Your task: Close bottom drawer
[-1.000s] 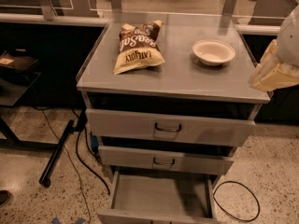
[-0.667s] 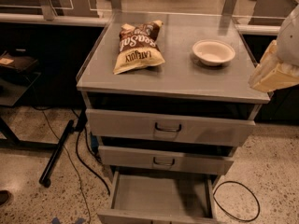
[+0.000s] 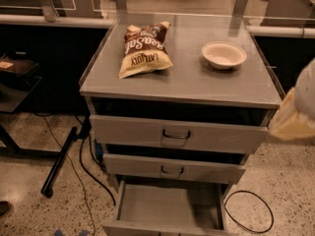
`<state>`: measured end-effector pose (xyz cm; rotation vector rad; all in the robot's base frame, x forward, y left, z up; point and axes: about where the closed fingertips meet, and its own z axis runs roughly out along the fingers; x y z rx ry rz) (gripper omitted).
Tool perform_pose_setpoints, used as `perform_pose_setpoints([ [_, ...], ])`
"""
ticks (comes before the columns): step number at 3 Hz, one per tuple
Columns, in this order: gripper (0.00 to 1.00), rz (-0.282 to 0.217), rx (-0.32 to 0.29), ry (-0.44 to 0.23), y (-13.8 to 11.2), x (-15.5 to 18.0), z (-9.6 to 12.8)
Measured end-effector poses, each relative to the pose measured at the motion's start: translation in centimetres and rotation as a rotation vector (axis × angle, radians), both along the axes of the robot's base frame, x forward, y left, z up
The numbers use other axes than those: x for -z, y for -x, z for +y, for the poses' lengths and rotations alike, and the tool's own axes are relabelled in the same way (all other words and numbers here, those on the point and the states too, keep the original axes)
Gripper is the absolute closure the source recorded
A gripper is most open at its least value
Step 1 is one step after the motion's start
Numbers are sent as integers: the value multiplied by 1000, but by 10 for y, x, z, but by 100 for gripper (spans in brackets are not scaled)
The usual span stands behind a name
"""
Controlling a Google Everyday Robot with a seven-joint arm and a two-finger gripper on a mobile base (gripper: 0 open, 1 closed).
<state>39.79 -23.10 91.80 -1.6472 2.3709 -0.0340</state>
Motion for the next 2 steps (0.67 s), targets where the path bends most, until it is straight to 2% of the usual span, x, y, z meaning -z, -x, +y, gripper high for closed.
perform_pose_setpoints([
  [1,100,105,57,-18,43,63,-7],
  [2,100,165,62,-9,60,88,-10],
])
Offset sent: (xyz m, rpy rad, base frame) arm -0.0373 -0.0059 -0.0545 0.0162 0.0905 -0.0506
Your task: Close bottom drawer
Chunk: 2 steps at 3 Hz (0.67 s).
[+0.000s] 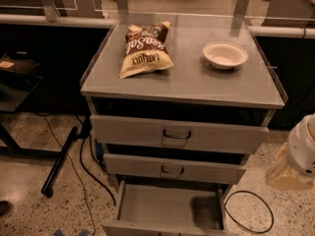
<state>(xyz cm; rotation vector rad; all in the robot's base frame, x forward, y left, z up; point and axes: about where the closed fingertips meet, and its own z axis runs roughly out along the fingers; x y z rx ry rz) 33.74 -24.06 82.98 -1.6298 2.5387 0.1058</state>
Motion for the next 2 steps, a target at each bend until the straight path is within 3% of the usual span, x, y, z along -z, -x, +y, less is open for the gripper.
perform_pose_setpoints([
  [1,100,0,0,0,0,0,0],
  [2,100,70,8,-42,9,28,4],
])
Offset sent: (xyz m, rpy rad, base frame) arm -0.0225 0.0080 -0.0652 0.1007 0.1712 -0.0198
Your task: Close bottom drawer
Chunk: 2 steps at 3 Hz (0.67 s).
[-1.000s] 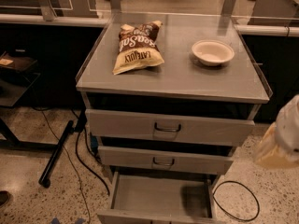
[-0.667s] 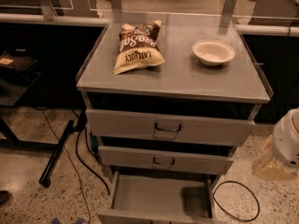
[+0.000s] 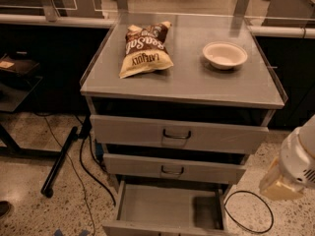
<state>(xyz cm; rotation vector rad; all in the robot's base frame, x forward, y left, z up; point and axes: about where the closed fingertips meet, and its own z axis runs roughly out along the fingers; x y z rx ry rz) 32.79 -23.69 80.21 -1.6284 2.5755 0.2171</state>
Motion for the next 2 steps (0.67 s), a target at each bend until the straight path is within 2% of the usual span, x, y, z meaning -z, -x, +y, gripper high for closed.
perform_pose_setpoints([
  [1,100,156,101,-58,31,87,7],
  [2,100,242,165,-65,54,145,10],
])
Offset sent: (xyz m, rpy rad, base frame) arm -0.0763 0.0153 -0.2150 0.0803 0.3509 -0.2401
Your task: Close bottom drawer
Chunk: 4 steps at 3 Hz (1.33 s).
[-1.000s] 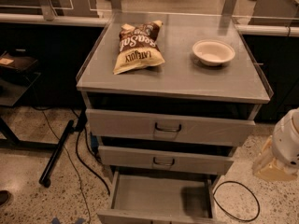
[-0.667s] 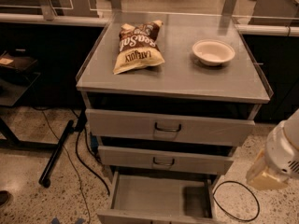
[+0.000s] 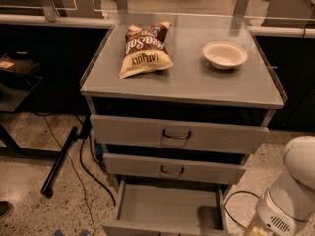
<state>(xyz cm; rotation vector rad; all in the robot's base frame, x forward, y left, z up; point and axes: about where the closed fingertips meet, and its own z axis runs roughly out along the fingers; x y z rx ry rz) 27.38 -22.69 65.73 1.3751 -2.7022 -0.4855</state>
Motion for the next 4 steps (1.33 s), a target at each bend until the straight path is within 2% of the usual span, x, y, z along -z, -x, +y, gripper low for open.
perform_pose_setpoints([
  [2,100,30,13,-32,6,6,-1],
  [3,100,128,65,-33,24,66,2],
  [4,100,230,151,-33,40,142,3],
])
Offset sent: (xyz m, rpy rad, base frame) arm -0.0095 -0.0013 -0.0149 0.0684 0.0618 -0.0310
